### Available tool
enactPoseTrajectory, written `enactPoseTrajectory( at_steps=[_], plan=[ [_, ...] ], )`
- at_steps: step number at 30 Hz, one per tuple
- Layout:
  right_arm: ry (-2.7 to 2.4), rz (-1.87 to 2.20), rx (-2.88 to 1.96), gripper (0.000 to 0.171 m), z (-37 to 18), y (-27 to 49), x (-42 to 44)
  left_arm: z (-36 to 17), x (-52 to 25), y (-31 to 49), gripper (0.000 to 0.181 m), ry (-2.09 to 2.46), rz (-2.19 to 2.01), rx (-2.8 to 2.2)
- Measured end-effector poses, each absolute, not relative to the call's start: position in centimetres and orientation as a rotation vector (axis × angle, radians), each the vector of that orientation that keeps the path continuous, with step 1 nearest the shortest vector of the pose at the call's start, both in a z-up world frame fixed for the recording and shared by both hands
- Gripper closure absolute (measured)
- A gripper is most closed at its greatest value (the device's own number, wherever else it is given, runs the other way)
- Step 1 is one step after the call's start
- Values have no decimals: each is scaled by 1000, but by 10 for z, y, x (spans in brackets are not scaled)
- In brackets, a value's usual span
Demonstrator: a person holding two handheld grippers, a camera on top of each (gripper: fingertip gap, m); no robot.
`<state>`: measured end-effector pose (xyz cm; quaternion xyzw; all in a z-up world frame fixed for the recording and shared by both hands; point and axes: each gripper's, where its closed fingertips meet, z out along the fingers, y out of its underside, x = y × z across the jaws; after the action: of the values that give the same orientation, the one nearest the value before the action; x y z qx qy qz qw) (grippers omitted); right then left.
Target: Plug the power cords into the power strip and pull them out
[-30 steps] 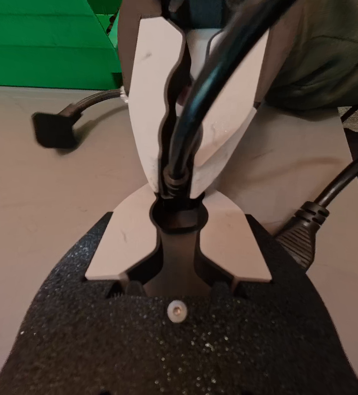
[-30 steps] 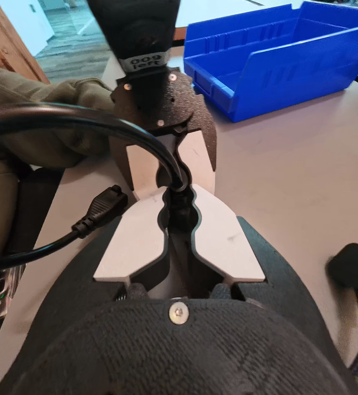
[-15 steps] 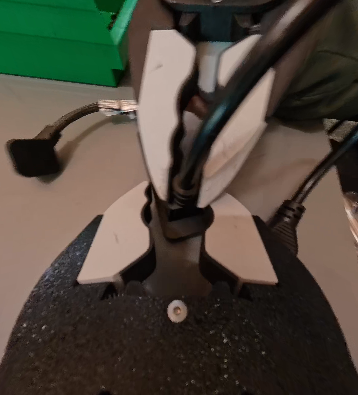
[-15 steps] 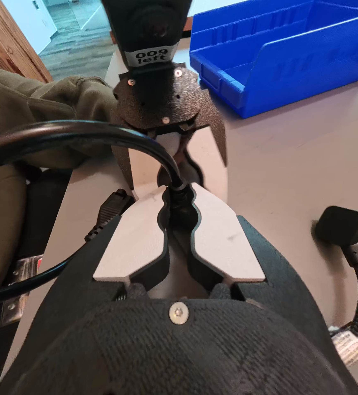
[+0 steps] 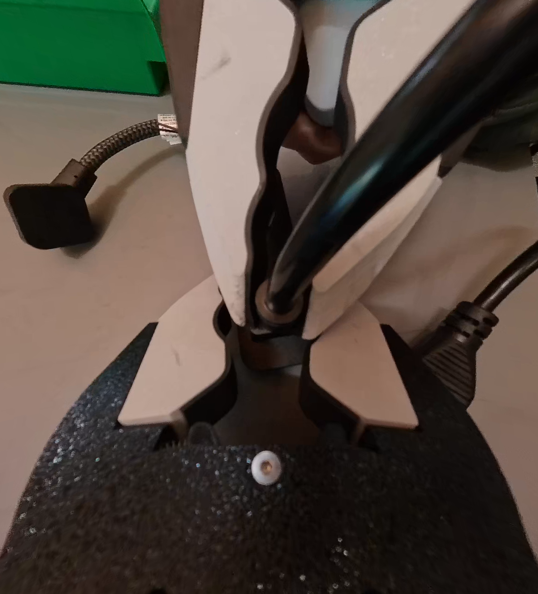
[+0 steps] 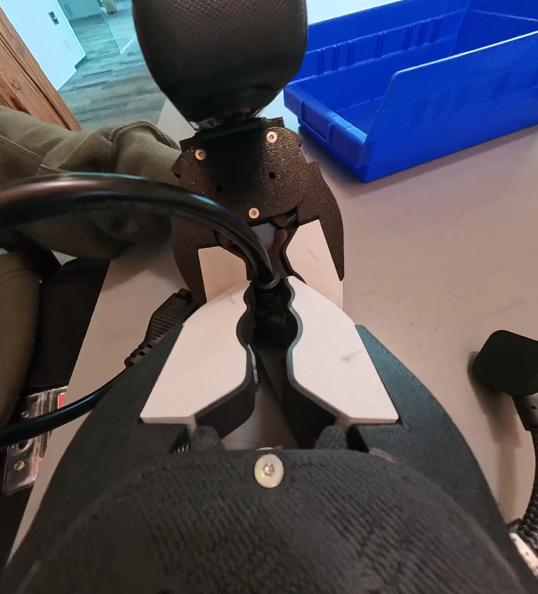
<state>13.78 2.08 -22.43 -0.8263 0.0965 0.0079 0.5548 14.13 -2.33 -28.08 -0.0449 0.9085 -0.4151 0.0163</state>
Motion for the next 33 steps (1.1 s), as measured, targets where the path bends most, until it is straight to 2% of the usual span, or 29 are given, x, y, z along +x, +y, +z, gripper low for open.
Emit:
enactPoseTrajectory(
  at_steps=[5, 9, 14, 18, 33],
  plan=[
    [169, -8, -2011, 156, -224, 20, 135, -280, 141, -24, 136, 2783, -1276, -113],
    [367, 144, -1861, 156, -223, 23, 147, -280, 141, -23, 137, 2847, -1322, -212],
    [197, -11, -1974, 156, -223, 19, 138, -281, 144, -23, 136, 2776, -1274, -155],
    [338, 49, -1895, 156, -223, 22, 149, -281, 147, -22, 137, 2810, -1291, -237],
    [305, 30, -1875, 157, -219, 18, 147, -279, 143, -24, 137, 2829, -1326, -213]
  ],
)
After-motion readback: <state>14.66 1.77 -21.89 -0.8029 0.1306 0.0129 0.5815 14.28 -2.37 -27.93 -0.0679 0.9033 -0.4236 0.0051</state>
